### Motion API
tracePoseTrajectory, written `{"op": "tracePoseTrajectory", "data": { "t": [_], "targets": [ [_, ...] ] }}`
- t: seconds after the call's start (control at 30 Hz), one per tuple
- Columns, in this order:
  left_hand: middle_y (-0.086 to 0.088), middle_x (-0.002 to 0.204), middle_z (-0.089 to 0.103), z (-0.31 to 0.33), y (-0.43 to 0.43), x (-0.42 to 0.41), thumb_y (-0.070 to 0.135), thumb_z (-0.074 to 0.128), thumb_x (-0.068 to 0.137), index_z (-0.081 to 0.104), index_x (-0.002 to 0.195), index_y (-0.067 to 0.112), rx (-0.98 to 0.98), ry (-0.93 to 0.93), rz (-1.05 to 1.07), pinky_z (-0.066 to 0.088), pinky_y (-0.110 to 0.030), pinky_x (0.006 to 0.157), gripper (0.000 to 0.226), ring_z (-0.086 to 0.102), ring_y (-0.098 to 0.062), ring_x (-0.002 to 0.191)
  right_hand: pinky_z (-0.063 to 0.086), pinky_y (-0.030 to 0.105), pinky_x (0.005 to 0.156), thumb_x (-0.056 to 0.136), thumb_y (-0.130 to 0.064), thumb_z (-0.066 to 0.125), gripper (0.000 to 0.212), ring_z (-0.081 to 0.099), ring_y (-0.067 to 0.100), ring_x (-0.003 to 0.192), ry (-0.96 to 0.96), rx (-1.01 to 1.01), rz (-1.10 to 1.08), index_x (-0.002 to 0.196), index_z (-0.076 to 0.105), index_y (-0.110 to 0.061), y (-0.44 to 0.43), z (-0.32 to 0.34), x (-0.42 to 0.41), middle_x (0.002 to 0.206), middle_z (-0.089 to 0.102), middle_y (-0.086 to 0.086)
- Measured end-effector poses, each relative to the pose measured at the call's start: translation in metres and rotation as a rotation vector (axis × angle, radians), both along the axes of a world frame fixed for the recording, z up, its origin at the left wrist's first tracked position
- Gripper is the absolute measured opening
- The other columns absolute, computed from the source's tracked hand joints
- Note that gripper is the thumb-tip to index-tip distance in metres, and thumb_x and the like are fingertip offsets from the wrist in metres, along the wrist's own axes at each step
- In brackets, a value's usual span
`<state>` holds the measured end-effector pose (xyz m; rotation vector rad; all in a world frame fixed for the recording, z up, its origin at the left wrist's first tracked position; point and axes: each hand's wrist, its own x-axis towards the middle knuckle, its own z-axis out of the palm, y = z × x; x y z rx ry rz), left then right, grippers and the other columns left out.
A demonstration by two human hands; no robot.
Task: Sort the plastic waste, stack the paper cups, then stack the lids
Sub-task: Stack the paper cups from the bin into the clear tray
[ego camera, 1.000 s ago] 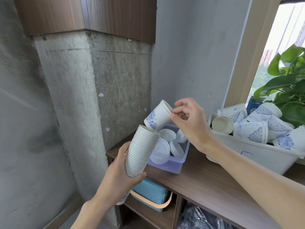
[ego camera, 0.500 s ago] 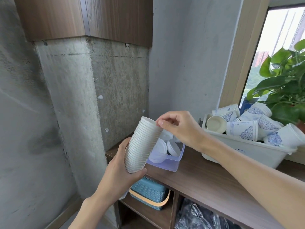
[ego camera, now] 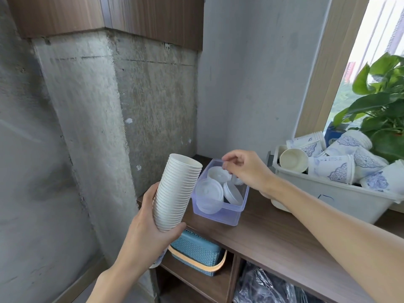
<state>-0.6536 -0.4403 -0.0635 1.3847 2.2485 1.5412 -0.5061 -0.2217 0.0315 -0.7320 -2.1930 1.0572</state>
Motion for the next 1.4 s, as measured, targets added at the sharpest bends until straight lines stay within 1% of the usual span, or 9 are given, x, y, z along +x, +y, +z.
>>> {"op": "tracePoseTrajectory", "data": {
  "t": [0.17, 0.3, 0.4, 0.63, 0.73, 0.97, 1.13, 1.27, 1.4],
  "targets": [
    [0.027, 0.113, 0.056, -0.007, 0.006, -0.007, 0.033, 0.088, 0.069, 0.027, 0.136, 0.053, -0.004, -0.017, 0.009, 0.043, -0.013, 0.071, 0.092, 0.059, 0.005, 0.098, 0.044, 0.020, 0.068, 0.087, -0.022, 0.067, 0.020, 0.060, 0.014, 0.081, -0.306, 0.040, -0.103, 0.106, 0.066, -0.016, 0.029, -0.038, -0.003, 0.097, 0.067, 0.003],
    [0.030, 0.111, 0.056, -0.012, 0.015, -0.012, 0.033, 0.088, 0.070, 0.027, 0.135, 0.053, -0.002, -0.038, 0.015, 0.044, -0.012, 0.071, 0.091, 0.057, 0.012, 0.097, 0.042, 0.035, 0.095, 0.081, -0.032, 0.072, 0.016, 0.062, 0.015, 0.090, -0.486, 0.162, -0.129, 0.093, 0.063, -0.026, 0.033, -0.059, -0.009, 0.084, 0.065, -0.010],
    [0.028, 0.111, 0.055, -0.012, 0.020, -0.015, 0.033, 0.088, 0.070, 0.028, 0.136, 0.049, 0.000, -0.042, 0.020, 0.043, -0.012, 0.071, 0.091, 0.059, 0.006, 0.096, 0.033, 0.039, 0.102, 0.081, -0.038, 0.070, 0.017, 0.061, 0.017, 0.096, -0.531, 0.239, -0.169, 0.092, 0.059, -0.030, 0.034, -0.061, -0.015, 0.090, 0.068, -0.009],
    [0.034, 0.109, 0.050, -0.005, 0.030, -0.017, 0.033, 0.088, 0.071, 0.023, 0.129, 0.054, 0.022, -0.014, 0.024, 0.041, -0.006, 0.065, 0.090, 0.050, 0.022, 0.099, 0.030, 0.042, 0.096, 0.079, -0.037, 0.068, 0.016, 0.061, 0.019, 0.092, -0.616, 0.306, -0.194, 0.085, 0.060, -0.025, 0.038, -0.069, -0.014, 0.088, 0.071, -0.005],
    [0.041, 0.108, 0.049, -0.003, 0.032, -0.015, 0.036, 0.088, 0.070, 0.024, 0.130, 0.054, 0.020, -0.009, 0.021, 0.042, -0.007, 0.068, 0.090, 0.049, 0.022, 0.101, 0.032, 0.040, 0.091, 0.080, -0.031, 0.065, 0.014, 0.061, 0.021, 0.085, -0.619, 0.341, -0.192, 0.081, 0.067, -0.017, 0.036, -0.068, -0.012, 0.081, 0.072, -0.001],
    [0.038, 0.111, 0.049, 0.004, 0.031, -0.010, 0.034, 0.088, 0.071, 0.028, 0.138, 0.046, 0.032, -0.002, -0.005, 0.040, -0.005, 0.070, 0.091, 0.050, 0.021, 0.101, 0.034, 0.038, 0.088, 0.075, -0.019, 0.065, 0.012, 0.060, 0.021, 0.084, -0.633, 0.303, -0.153, 0.087, 0.066, -0.017, 0.038, -0.062, -0.001, 0.084, 0.069, 0.000],
    [0.047, 0.109, 0.045, 0.005, 0.034, -0.006, 0.038, 0.087, 0.070, 0.021, 0.129, 0.058, 0.029, 0.012, -0.007, 0.041, -0.007, 0.071, 0.091, 0.047, 0.023, 0.104, 0.051, 0.040, 0.080, 0.079, -0.018, 0.066, 0.005, 0.061, 0.021, 0.079, -0.426, 0.260, -0.180, 0.082, 0.062, -0.021, 0.039, -0.053, 0.005, 0.078, 0.064, -0.005],
    [0.040, 0.112, 0.047, 0.004, 0.035, -0.003, 0.039, 0.087, 0.070, 0.025, 0.136, 0.050, 0.024, 0.009, -0.016, 0.041, -0.008, 0.071, 0.092, 0.048, 0.021, 0.104, 0.049, 0.036, 0.069, 0.081, -0.014, 0.066, 0.005, 0.056, 0.017, 0.069, -0.245, 0.289, -0.174, 0.083, 0.066, -0.019, 0.034, -0.045, 0.010, 0.070, 0.060, -0.010],
    [0.038, 0.112, 0.046, 0.004, 0.035, 0.000, 0.038, 0.088, 0.070, 0.026, 0.139, 0.046, 0.029, 0.018, -0.028, 0.042, -0.007, 0.068, 0.093, 0.048, 0.021, 0.104, 0.045, 0.036, 0.065, 0.082, -0.013, 0.064, 0.006, 0.054, 0.019, 0.068, -0.199, 0.461, -0.191, 0.082, 0.061, -0.018, 0.023, -0.041, 0.030, 0.068, 0.056, -0.011]
  ]
}}
